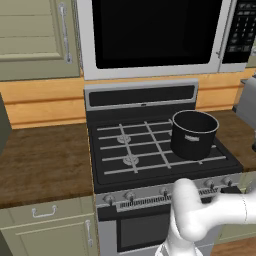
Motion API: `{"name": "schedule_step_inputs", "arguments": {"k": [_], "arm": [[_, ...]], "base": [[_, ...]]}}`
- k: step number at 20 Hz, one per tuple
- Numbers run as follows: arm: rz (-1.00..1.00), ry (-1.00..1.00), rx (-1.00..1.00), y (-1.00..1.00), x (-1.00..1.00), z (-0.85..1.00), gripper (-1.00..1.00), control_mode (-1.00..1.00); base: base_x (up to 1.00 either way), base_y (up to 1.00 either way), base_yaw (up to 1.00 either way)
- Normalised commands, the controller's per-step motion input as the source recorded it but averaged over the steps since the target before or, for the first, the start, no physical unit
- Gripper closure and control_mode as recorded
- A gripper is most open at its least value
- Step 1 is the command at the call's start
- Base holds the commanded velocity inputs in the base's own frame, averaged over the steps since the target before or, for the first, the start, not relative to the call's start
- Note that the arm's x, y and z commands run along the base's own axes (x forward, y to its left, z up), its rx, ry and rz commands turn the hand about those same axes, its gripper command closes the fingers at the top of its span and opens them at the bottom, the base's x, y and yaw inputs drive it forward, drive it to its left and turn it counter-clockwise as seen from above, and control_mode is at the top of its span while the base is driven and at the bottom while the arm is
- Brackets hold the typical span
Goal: Pick the kettle from the counter and place it on a stove burner. Then turn the burner on.
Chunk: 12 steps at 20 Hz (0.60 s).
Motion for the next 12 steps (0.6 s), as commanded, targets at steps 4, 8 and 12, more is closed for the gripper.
{"name": "schedule_step_inputs", "arguments": {"k": [4,8,12], "arm": [[0.0,-0.1,0.07,0.0,0.6,0.1,1.0,-1.0],[0.0,0.0,0.0,0.0,0.22,-0.01,1.0,-1.0],[0.0,-0.03,0.0,0.0,-0.04,0.05,1.0,-1.0]], "base": [[0.0,0.0,0.0],[0.0,0.0,0.0],[0.0,0.0,0.0]]}}
